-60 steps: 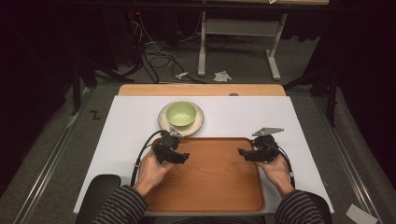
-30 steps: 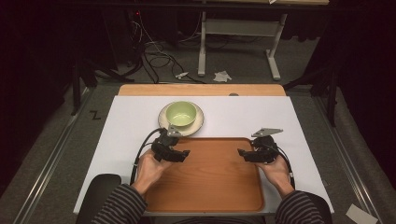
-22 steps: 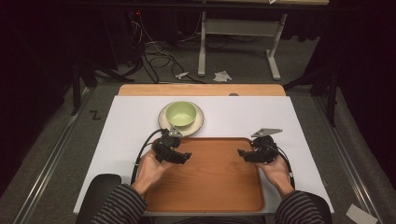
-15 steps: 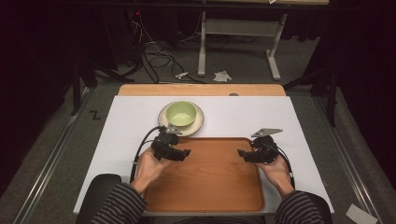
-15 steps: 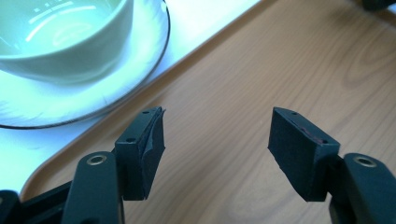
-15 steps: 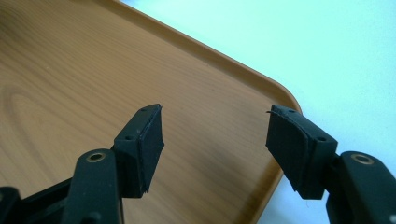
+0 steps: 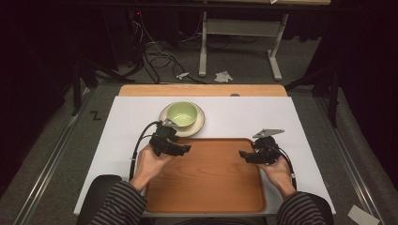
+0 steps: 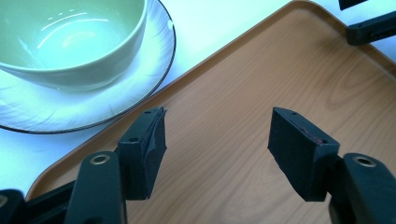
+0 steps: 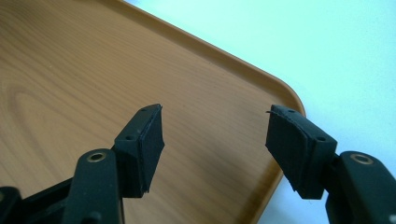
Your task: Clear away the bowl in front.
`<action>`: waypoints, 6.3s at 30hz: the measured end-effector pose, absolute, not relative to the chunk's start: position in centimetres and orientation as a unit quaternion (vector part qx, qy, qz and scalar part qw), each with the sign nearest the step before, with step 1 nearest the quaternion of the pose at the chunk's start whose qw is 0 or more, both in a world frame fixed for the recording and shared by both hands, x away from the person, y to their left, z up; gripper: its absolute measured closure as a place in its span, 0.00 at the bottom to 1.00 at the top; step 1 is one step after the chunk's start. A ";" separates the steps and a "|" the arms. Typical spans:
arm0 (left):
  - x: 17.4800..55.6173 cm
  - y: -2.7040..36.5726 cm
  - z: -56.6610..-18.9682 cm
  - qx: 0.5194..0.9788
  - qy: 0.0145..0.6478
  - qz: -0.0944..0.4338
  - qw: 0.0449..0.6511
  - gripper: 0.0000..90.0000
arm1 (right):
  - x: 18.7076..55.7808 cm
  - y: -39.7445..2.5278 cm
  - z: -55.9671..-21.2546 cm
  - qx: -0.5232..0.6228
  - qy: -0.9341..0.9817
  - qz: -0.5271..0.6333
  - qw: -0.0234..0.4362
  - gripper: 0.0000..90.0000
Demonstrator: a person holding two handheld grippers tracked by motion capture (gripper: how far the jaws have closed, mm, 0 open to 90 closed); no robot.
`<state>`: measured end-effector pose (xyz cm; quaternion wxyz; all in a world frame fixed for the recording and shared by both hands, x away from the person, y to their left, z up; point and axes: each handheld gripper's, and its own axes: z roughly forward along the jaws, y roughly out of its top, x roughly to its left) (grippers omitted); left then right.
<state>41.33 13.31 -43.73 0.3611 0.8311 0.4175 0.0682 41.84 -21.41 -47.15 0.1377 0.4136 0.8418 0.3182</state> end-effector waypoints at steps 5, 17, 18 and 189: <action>42.0 13.5 -43.6 0.829 0.424 0.057 0.360 0.39 | 41.8 -21.4 -47.2 0.414 0.842 0.317 0.135 0.42; 43.6 14.2 -43.1 0.823 0.437 0.032 0.362 0.37 | 41.9 -21.4 -47.2 0.417 0.841 0.318 0.133 0.42; 43.8 14.3 -42.9 0.824 0.436 0.030 0.361 0.36 | 41.9 -21.4 -47.2 0.416 0.842 0.318 0.131 0.42; 55.1 17.9 -42.9 0.762 0.580 0.029 0.287 0.93 | 41.9 -20.8 -47.6 0.399 0.854 0.312 0.121 0.43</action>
